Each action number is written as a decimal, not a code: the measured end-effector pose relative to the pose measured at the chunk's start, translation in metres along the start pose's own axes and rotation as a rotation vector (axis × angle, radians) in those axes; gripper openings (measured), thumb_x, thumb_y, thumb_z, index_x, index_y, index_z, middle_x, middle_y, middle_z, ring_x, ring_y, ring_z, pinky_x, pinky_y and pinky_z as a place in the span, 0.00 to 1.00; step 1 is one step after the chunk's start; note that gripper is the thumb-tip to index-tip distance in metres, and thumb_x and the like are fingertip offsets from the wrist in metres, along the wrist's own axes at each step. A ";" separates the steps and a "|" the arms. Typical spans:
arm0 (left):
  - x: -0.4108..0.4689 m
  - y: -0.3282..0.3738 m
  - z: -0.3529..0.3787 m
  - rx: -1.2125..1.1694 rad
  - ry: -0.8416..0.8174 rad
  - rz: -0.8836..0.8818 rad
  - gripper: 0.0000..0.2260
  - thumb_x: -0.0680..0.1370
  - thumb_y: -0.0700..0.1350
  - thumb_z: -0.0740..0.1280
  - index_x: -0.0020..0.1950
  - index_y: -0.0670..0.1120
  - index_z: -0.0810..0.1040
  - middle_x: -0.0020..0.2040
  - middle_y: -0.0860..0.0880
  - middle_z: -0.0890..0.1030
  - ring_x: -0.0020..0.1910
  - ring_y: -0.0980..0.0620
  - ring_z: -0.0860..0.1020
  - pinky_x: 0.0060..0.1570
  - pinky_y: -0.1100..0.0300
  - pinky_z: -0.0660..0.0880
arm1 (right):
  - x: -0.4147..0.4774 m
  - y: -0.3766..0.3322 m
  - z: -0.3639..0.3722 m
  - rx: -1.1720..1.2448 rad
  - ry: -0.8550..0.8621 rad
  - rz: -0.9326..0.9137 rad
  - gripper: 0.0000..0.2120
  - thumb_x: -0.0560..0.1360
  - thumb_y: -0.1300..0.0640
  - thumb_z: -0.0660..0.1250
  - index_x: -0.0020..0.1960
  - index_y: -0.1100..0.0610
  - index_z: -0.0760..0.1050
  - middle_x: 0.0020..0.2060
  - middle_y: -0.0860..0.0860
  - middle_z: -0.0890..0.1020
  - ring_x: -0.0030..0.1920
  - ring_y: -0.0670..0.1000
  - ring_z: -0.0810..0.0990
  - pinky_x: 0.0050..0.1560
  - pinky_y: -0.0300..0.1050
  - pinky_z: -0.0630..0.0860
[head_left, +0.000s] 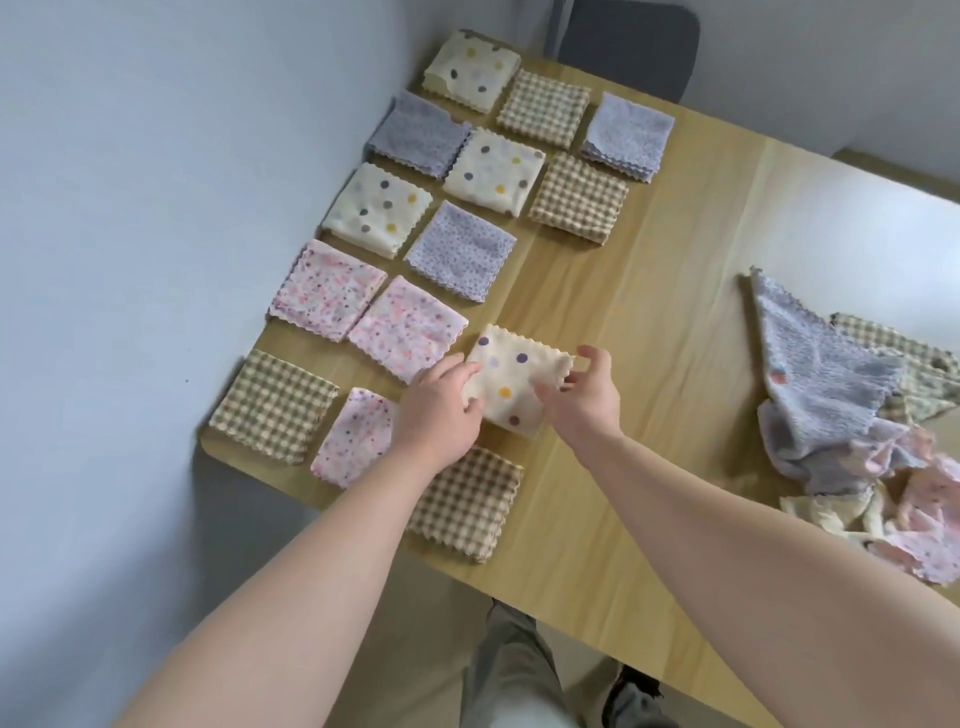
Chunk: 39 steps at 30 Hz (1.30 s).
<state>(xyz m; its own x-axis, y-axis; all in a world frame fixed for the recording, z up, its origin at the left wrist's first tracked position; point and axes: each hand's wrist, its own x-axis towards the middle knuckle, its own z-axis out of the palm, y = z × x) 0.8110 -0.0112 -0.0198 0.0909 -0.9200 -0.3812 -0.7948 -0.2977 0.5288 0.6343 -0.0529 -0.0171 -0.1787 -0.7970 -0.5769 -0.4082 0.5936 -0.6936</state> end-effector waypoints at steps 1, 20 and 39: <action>-0.001 -0.001 -0.001 0.050 0.019 0.019 0.21 0.81 0.48 0.66 0.75 0.50 0.72 0.78 0.51 0.66 0.76 0.49 0.64 0.75 0.53 0.63 | 0.000 0.001 0.000 -0.052 0.017 -0.026 0.32 0.75 0.54 0.73 0.74 0.49 0.62 0.58 0.48 0.73 0.52 0.49 0.77 0.45 0.43 0.76; -0.055 -0.025 0.038 0.186 -0.094 0.120 0.06 0.82 0.49 0.65 0.55 0.49 0.78 0.52 0.54 0.76 0.45 0.53 0.78 0.40 0.57 0.78 | -0.036 0.054 0.007 -0.760 -0.231 -0.178 0.17 0.78 0.38 0.65 0.44 0.51 0.70 0.43 0.46 0.74 0.39 0.49 0.76 0.34 0.46 0.74; -0.068 0.080 0.065 0.676 -0.204 -0.143 0.15 0.83 0.57 0.60 0.45 0.48 0.74 0.40 0.53 0.75 0.39 0.53 0.75 0.31 0.59 0.67 | -0.062 0.108 -0.168 -0.500 -0.033 -0.101 0.10 0.79 0.46 0.64 0.46 0.52 0.70 0.44 0.48 0.78 0.43 0.53 0.77 0.41 0.48 0.75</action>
<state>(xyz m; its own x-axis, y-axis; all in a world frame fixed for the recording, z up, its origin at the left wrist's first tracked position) 0.7026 0.0443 -0.0008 0.1603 -0.7982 -0.5806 -0.9871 -0.1282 -0.0963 0.4511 0.0415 0.0160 -0.0916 -0.8389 -0.5366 -0.8021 0.3815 -0.4595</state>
